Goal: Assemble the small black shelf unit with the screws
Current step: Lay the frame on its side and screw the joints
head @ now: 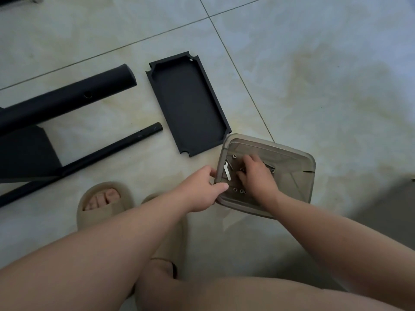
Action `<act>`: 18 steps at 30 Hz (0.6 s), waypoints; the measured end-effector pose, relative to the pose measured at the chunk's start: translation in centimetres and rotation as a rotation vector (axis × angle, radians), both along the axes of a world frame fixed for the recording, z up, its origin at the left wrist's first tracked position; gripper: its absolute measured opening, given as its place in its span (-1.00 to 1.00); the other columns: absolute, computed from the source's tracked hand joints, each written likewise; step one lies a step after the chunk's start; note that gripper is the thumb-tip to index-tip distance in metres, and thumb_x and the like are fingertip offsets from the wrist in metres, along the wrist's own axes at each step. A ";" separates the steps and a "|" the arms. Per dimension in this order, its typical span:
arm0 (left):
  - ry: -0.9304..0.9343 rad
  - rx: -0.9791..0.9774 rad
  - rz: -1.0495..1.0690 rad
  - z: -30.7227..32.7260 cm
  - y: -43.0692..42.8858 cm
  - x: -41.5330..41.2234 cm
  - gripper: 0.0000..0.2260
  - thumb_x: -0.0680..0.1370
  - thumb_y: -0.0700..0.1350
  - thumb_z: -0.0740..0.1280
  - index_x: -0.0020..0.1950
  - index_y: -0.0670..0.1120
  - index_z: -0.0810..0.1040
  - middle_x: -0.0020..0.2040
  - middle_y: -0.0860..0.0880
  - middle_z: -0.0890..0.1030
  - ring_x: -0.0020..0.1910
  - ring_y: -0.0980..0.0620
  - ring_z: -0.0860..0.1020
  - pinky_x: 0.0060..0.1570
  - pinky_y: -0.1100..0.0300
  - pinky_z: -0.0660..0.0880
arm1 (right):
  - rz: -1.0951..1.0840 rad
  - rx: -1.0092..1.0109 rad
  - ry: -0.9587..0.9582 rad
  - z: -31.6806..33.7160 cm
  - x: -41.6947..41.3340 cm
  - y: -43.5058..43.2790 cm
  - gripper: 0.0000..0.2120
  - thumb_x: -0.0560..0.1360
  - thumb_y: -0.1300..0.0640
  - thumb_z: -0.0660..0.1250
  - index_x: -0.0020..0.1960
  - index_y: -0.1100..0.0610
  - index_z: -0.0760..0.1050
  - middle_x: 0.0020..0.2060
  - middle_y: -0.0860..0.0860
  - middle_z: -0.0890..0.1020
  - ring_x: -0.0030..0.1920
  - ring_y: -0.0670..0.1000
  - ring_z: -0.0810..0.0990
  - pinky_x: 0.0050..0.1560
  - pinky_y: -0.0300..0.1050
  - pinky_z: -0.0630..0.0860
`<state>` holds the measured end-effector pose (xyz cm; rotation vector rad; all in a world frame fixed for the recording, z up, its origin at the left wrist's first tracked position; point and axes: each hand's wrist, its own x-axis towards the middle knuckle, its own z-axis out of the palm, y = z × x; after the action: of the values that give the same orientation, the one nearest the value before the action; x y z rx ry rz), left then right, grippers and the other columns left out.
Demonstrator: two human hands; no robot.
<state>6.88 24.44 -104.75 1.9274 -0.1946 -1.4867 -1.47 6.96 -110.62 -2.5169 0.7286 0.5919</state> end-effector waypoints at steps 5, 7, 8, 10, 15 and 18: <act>0.004 0.002 -0.008 -0.2 -0.1 0.1 -0.75 0.59 0.04 0.36 0.19 -0.02 0.44 -0.13 -0.09 0.71 -0.09 -0.09 0.68 0.13 -0.09 0.58 | -0.044 0.037 0.003 -0.4 -0.1 -0.4 -0.88 0.53 0.31 0.31 0.06 0.21 0.54 0.01 0.14 0.51 0.03 0.25 0.54 -0.04 0.02 0.45; 0.004 0.004 -0.002 -0.2 0.0 0.0 -0.75 0.59 0.03 0.36 0.19 -0.02 0.44 -0.13 -0.09 0.71 -0.07 -0.10 0.68 0.13 -0.10 0.58 | -0.013 0.042 0.016 -0.4 0.1 -0.6 -0.87 0.52 0.30 0.30 0.06 0.21 0.55 0.00 0.16 0.52 0.02 0.25 0.54 -0.04 0.02 0.46; 0.002 0.008 -0.001 -0.2 -0.1 0.0 -0.75 0.59 0.04 0.35 0.20 -0.02 0.44 -0.13 -0.09 0.71 -0.07 -0.10 0.68 0.13 -0.10 0.58 | -0.003 0.046 0.021 -0.3 0.1 -0.6 -0.85 0.51 0.29 0.31 0.07 0.21 0.55 0.00 0.16 0.53 0.02 0.24 0.54 -0.04 0.00 0.46; -0.008 0.021 -0.011 -0.1 -0.1 0.0 -0.74 0.59 0.05 0.35 0.21 -0.02 0.44 -0.13 -0.07 0.71 -0.09 -0.07 0.67 0.13 -0.07 0.58 | -0.006 0.072 0.021 0.1 0.2 -0.7 -0.81 0.49 0.28 0.33 0.09 0.21 0.58 0.01 0.16 0.55 0.02 0.21 0.55 -0.04 -0.04 0.46; -0.084 0.107 -0.081 1.8 0.1 0.5 -0.61 0.59 0.15 0.33 0.31 -0.04 0.44 0.09 -0.05 0.66 0.05 -0.06 0.62 0.07 0.09 0.51 | 0.014 0.141 -0.008 3.0 0.6 -0.7 -0.85 0.50 0.21 0.39 0.04 0.17 0.67 -0.06 0.10 0.63 -0.05 0.12 0.60 -0.07 -0.15 0.43; -0.125 0.170 -0.046 4.0 0.4 1.8 -0.68 0.65 0.13 0.22 0.22 -0.09 0.46 0.14 -0.11 0.61 0.11 -0.14 0.60 0.12 0.07 0.49 | 0.052 0.181 0.035 6.4 2.3 -0.6 -0.93 0.54 0.12 0.41 -0.05 0.11 0.65 -0.21 0.01 0.64 -0.16 0.04 0.60 -0.13 -0.15 0.46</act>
<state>8.63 24.81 -100.77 2.1667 -0.1742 -1.4536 0.84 6.31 -104.24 -2.3700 0.5953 0.6888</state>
